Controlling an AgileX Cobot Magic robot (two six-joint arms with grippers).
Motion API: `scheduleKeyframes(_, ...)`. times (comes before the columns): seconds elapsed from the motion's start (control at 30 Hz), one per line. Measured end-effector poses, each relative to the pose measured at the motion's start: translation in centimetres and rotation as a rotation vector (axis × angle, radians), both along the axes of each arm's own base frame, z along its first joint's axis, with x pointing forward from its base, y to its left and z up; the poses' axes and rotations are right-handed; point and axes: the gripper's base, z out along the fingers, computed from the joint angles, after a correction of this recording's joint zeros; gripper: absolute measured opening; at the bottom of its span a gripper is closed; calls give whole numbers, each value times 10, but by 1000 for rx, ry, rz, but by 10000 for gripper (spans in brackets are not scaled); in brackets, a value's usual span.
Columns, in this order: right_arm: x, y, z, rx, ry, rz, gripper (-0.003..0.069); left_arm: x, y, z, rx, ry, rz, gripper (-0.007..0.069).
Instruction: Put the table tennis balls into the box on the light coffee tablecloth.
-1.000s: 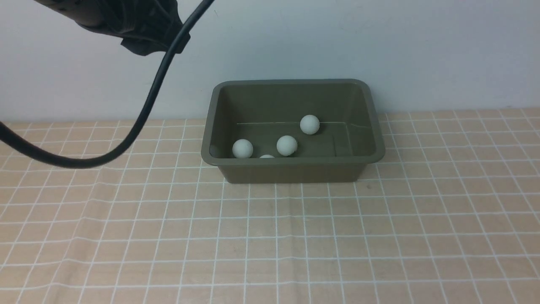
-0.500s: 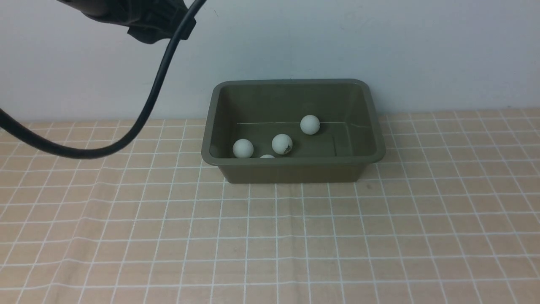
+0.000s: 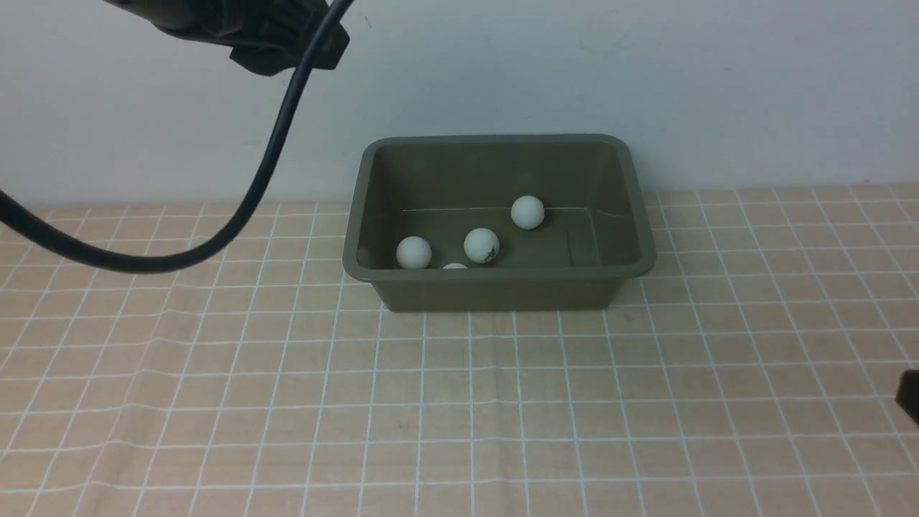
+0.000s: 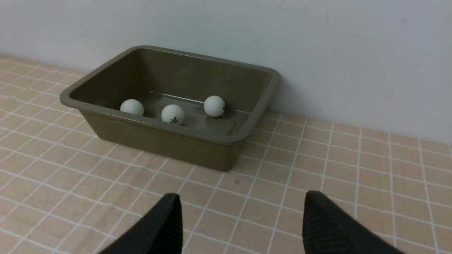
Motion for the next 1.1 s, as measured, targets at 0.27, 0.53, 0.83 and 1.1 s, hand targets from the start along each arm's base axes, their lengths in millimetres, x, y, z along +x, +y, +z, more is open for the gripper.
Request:
scheduleKeyframes(0.27,4,2,-34,-27,-48,13,422,0,0,0,-3,1,-2,377)
scheduleKeyframes(0.53,3,1,-47,-37,1,10,422,0,-1,0,-7,-1,-3,377)
scheduleKeyframes(0.83,4,1,-47,-52,-11,5,422,0,-1,0,-10,0,-4,377)
scheduleKeyframes(1.1,3,-2,-53,-183,-14,12,422,-1,-3,1,-42,12,-15,377)
